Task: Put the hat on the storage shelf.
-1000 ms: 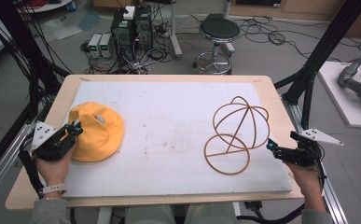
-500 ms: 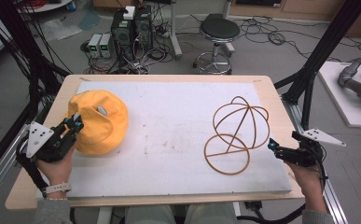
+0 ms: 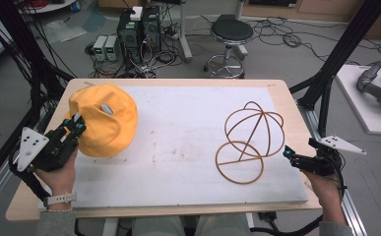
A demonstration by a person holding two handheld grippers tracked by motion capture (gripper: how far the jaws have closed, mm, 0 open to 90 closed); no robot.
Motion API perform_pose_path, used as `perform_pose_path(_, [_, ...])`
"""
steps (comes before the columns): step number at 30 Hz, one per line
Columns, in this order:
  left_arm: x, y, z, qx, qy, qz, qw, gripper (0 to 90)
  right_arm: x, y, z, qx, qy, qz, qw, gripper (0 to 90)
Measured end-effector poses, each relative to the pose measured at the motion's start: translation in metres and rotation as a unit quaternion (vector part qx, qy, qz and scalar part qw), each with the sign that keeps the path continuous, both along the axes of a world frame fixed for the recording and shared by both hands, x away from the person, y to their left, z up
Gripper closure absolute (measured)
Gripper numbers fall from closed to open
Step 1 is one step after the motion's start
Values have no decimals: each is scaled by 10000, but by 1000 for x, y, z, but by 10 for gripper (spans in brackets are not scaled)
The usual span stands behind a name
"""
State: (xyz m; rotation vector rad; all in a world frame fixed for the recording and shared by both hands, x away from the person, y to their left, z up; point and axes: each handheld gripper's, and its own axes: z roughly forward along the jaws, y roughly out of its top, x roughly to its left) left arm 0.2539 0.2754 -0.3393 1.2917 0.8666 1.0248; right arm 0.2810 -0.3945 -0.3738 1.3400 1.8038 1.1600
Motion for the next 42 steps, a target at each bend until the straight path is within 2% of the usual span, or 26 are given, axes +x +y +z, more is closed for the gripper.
perform_pose_path(4, [-5,-3,7,-43,-177,-17,9998,811,0,0,0,2,2,8,10000,46])
perform_pose_path(7, [-6,-5,11,0,-201,-25,9998,811,0,0,0,-2,8,10,10000,46])
perform_pose_path(9, [-7,-9,17,51,-277,-102,9996,811,0,0,0,-3,-10,8,10000,46])
perform_pose_path(14, [-10,-19,28,41,-310,-350,9989,811,0,1,1,1,-12,9,10000,46])
perform_pose_path(18, [-13,-26,37,16,-430,-503,9978,811,0,0,1,-6,-26,7,10000,46])
perform_pose_path(22, [-16,-32,44,78,-573,-513,9970,811,0,0,1,56,-17,4,10000,46])
perform_pose_path(27, [-16,-38,51,-14,-711,-579,9958,812,2,1,2,93,2,-3,10000,46])
perform_pose_path(29, [-13,-43,52,-57,-730,-628,9953,812,3,1,2,71,5,14,10000,46])
perform_pose_path(32, [-8,-58,54,-165,-805,-800,9934,812,4,2,2,90,-5,31,10000,46])
perform_pose_path(36, [-4,-70,58,-165,-840,-917,9921,812,5,2,4,155,-16,44,9999,46])
perform_pose_path(38, [0,-84,64,-165,-860,-1073,9904,812,5,2,5,192,-46,33,9998,47])
perform_pose_path(42, [4,-100,69,-127,-920,-1157,9889,812,5,0,5,256,-45,11,9997,47])
